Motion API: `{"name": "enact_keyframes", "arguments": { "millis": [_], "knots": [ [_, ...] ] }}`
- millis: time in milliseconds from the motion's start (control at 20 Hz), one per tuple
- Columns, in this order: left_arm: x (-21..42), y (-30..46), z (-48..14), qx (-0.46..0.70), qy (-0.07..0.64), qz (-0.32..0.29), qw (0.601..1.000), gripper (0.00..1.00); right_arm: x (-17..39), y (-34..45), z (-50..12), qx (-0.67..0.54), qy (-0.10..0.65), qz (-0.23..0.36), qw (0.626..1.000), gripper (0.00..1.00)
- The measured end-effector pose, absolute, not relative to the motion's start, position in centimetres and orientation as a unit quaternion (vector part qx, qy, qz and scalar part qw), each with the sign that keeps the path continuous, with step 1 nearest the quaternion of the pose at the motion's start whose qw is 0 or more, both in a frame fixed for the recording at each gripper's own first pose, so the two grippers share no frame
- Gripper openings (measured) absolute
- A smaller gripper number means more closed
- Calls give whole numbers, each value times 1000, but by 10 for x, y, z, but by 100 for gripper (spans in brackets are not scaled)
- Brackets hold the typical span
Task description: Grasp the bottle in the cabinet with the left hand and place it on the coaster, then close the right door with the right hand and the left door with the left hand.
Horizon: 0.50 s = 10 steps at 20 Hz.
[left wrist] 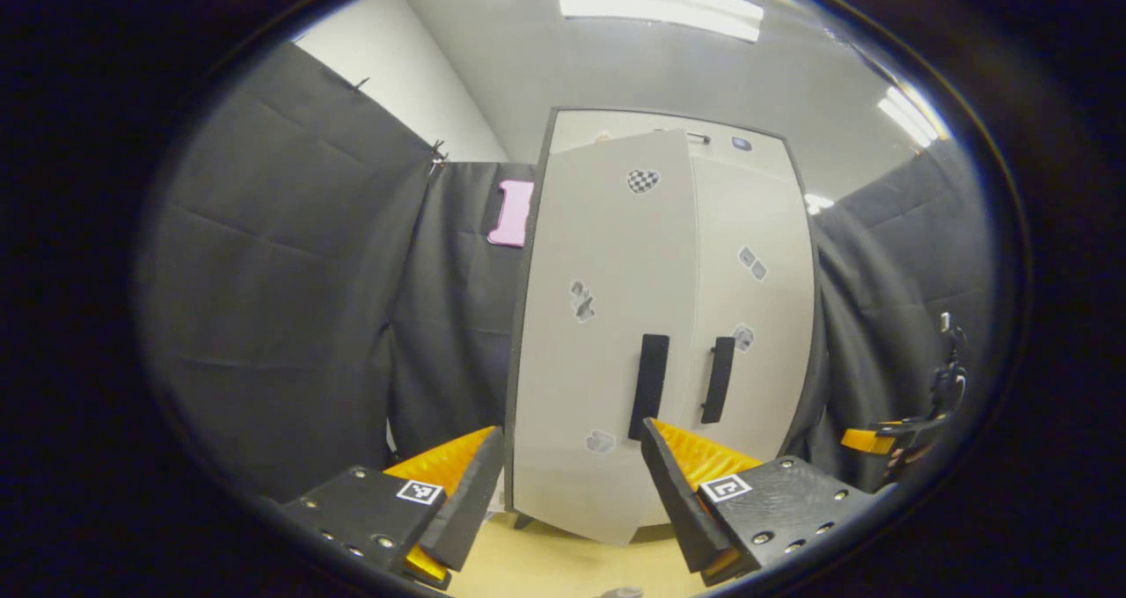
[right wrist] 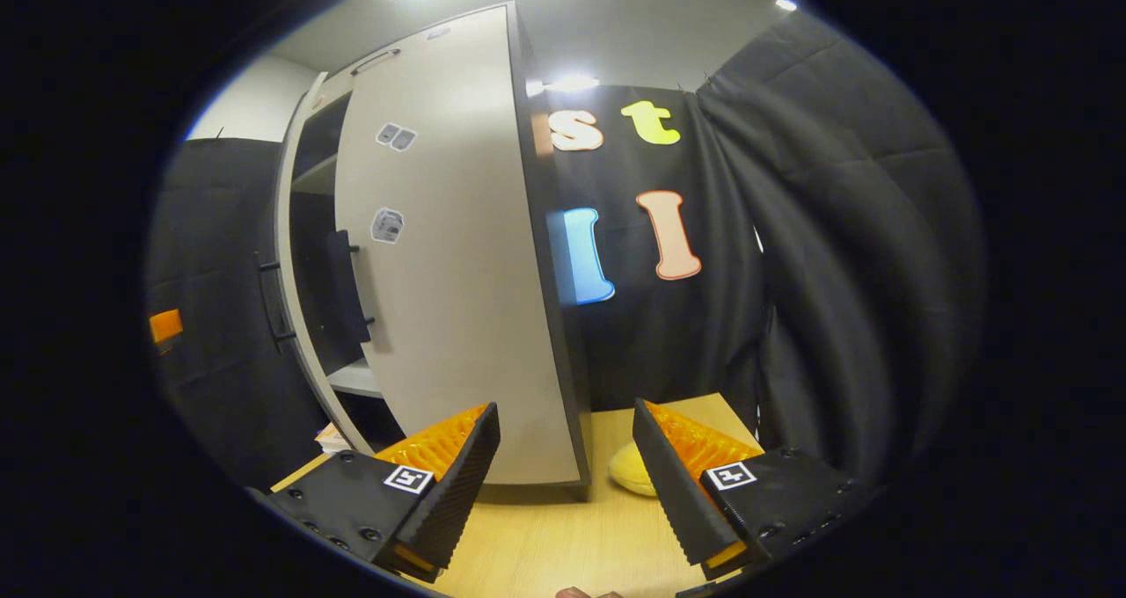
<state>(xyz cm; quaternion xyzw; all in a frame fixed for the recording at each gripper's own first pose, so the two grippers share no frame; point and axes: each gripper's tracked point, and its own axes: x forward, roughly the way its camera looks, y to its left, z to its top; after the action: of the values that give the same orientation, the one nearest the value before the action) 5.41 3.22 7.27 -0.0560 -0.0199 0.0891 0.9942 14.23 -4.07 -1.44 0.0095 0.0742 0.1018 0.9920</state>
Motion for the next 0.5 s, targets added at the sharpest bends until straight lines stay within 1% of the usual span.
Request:
{"name": "enact_keyframes", "arguments": {
  "millis": [250,400,500],
  "knots": [
    [22,48,92,-42,-45,99,993,97,146,-15,19,-8,35,124,992,96],
    [21,52,93,-23,-47,100,994,97,143,2,31,-10,23,127,992,96],
    [24,60,92,-4,-45,100,994,96,140,13,33,-11,18,120,993,96]
  ]
}}
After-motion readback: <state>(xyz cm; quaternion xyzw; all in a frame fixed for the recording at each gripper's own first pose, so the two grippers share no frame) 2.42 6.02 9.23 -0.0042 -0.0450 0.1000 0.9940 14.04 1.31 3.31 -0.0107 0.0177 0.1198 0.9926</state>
